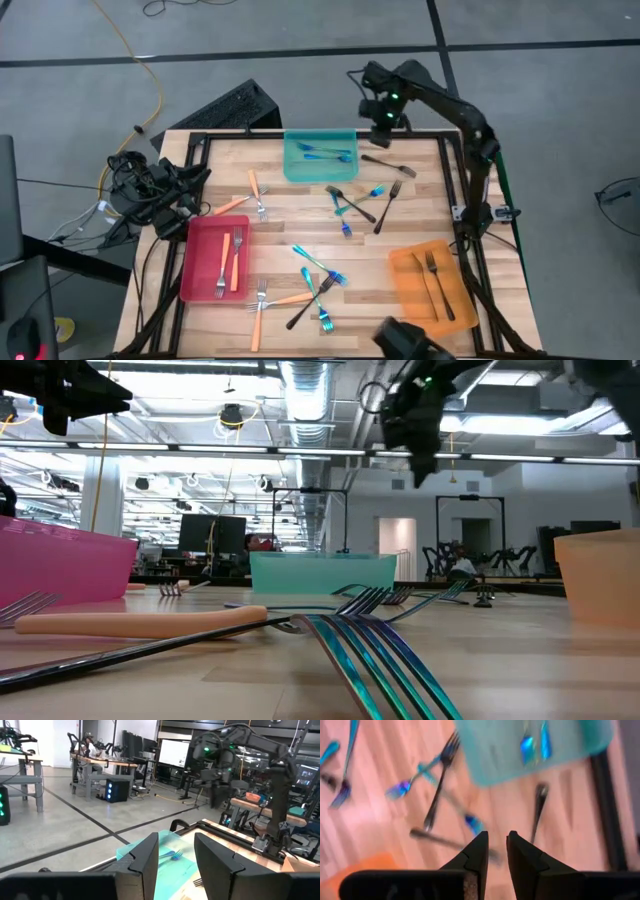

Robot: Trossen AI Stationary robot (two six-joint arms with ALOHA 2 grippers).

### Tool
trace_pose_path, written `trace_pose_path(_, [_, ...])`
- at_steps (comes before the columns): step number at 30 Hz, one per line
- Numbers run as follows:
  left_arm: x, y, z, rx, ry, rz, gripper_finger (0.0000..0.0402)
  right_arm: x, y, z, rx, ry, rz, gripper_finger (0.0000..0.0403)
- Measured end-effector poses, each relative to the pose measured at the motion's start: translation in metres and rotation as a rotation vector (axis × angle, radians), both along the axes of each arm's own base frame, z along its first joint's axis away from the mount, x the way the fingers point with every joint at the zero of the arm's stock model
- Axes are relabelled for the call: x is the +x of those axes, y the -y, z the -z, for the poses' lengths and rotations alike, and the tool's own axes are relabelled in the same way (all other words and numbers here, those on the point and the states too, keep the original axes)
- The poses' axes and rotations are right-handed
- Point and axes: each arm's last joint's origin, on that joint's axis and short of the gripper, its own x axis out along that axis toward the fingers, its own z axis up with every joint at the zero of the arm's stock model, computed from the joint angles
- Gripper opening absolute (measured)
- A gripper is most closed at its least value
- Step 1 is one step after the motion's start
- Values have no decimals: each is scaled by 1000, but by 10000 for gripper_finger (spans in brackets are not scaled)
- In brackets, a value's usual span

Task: Sort silverware by color (type)
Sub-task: Put the black fork into the orange bin

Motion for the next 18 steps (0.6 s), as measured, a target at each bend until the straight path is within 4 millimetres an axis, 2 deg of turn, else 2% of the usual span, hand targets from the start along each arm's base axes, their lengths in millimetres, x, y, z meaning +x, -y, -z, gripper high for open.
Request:
trace_pose_path(6, [0,0,0,-1,1,0,112,-35,-31,14,-25,35,51,93])
trace_pose_path(12, [0,0,0,-1,1,-2,112,-63,-69,43,-53,100,100,93])
trace_pose_path(18, [0,0,0,-1,1,-2,112,-70,-106,77,-78,206,143,93])
